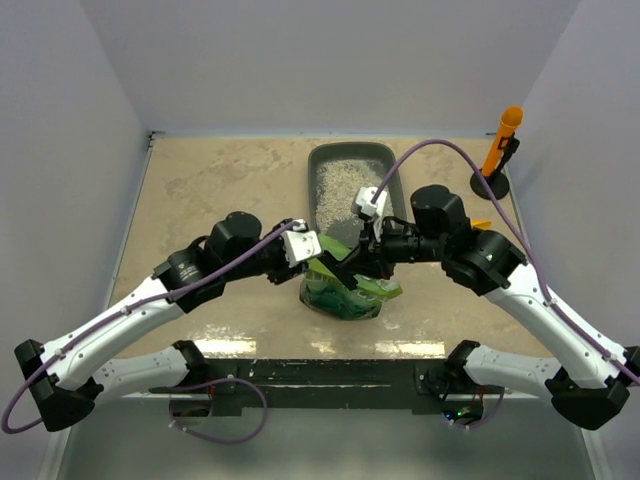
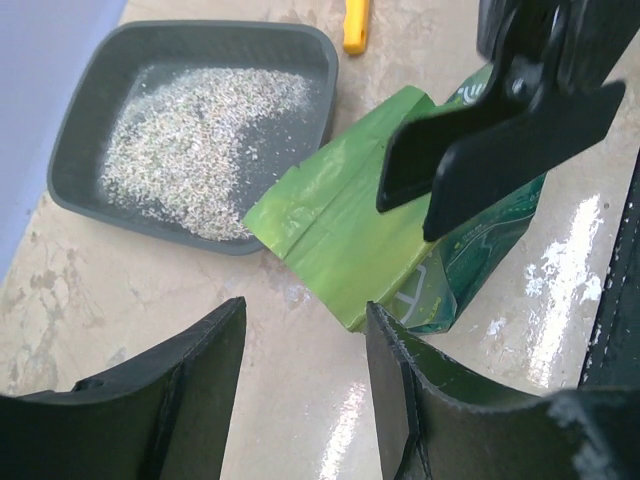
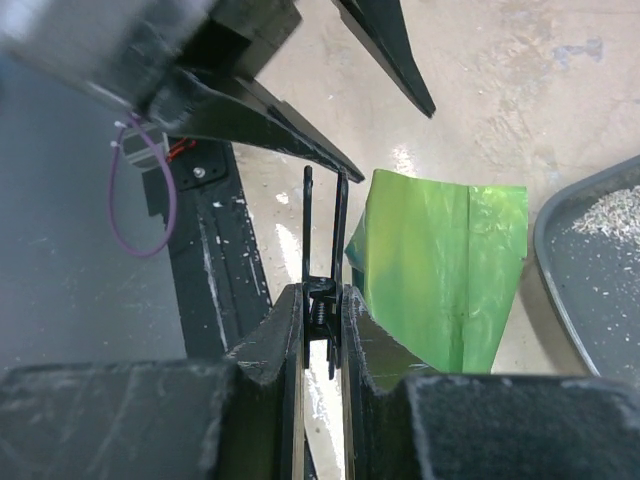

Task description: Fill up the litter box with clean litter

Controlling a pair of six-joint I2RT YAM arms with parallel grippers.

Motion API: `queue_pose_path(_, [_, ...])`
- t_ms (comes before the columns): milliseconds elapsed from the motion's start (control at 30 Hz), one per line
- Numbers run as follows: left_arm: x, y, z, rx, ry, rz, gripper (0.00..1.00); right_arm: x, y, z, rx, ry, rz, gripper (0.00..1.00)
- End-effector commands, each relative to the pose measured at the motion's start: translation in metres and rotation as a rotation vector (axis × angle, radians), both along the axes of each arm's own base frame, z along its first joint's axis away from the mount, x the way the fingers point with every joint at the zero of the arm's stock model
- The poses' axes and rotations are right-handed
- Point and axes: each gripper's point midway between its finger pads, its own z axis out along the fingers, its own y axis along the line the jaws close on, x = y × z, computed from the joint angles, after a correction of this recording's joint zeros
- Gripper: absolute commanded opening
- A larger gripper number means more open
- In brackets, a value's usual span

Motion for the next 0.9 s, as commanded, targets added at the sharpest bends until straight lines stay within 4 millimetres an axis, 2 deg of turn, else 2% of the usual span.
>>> queue_pose_path(0, [-0.002,0.007,0.021,-0.084,-0.005,0.051,0.56,0.011,0.007,-0.003,-0.033,-0.047,-0.064,0.0])
queue_pose_path(233, [-0.011,0.016,0.04,-0.146,-0.025,0.061,0.56,0.026,0.002,-0.007,-0.068,-0.095,-0.151,0.0])
queue_pose_path(400, [-0.013,0.018,0.038,-0.144,-0.019,0.061,0.56,0.029,0.001,-0.002,-0.07,-0.133,-0.175,0.0])
queue_pose_path(633, [-0.012,0.015,0.036,-0.144,-0.017,0.057,0.56,0.021,0.003,-0.008,-0.103,-0.128,-0.157,0.0])
queue_pose_path(867, [-0.012,0.012,0.037,-0.152,-0.012,0.049,0.57,0.024,0.0,-0.019,-0.139,-0.132,-0.183,0.0])
